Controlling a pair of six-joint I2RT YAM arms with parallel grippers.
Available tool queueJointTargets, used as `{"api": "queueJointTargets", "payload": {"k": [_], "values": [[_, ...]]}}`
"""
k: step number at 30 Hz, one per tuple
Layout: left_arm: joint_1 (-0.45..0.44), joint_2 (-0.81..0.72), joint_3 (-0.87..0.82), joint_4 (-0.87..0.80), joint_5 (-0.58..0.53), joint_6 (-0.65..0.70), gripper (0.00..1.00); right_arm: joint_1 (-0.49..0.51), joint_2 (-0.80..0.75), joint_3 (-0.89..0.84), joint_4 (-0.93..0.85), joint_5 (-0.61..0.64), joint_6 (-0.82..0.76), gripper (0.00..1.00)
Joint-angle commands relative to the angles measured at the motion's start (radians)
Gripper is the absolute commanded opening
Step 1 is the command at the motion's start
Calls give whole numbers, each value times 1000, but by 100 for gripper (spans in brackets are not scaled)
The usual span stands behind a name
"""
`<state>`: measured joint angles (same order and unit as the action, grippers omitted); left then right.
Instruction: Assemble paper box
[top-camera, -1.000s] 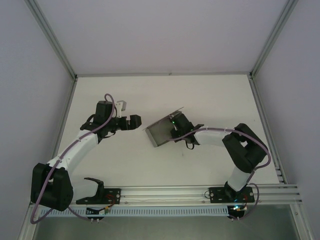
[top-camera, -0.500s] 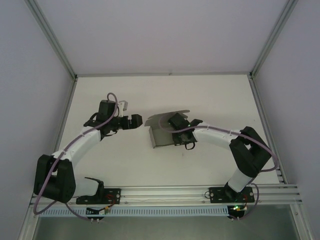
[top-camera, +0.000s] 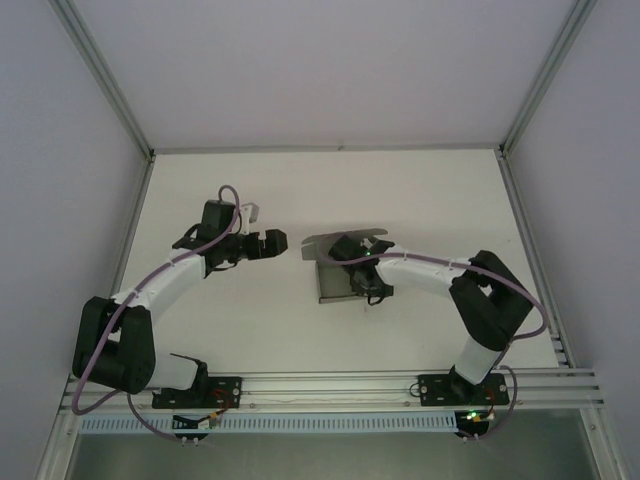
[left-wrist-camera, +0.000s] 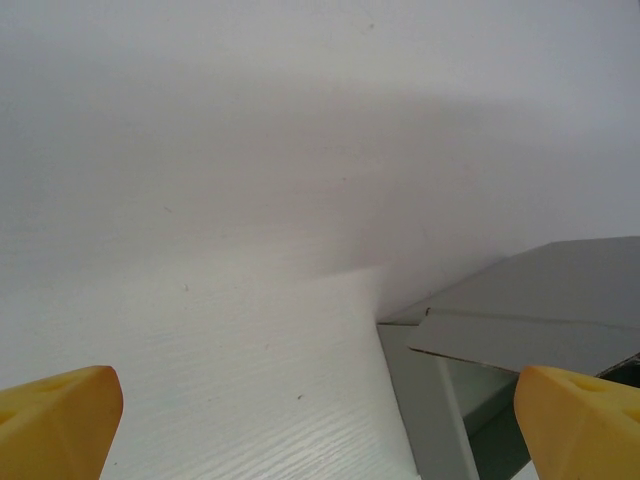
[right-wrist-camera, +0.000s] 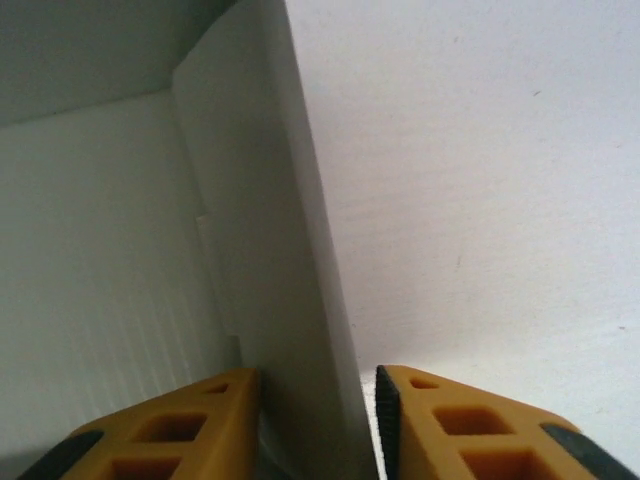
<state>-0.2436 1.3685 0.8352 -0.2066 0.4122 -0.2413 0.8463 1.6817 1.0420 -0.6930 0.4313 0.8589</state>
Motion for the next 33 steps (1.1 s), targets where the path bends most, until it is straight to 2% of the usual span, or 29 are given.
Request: {"api": "queueJointTargets", "payload": {"k": [1,3,5,11,13,15,20,22,27,33], "values": [[6,9,32,30,43,21,100,7,-84,-21,26,57,23,48],[6,15,35,31,46,24,100,6,-95,-35,42,77,8,57],[6,18,40,27,46,26,100,7,-90,-40,35,117,3,59],[6,29,50,23,59,31,100,1,-36,-96,218,177,-167,56],[7,35,56,16,59,31,100,2,-14,-102,263,175,-207,50],[6,37,58,13,57,30,100,0,7,-117,321,163,-245,34],[7,38,58,9,60,25,100,-4,53,-126,370,149,-279,13],[6,38,59,5,54,22,100,-5,61,-128,380,142,-285,10],[4,34,55,2,45,14,100,-4,113,-85,282,161,-256,3],[-4,12,47,-25,-14,13,100,-4,301,71,-70,233,-43,0]]}}
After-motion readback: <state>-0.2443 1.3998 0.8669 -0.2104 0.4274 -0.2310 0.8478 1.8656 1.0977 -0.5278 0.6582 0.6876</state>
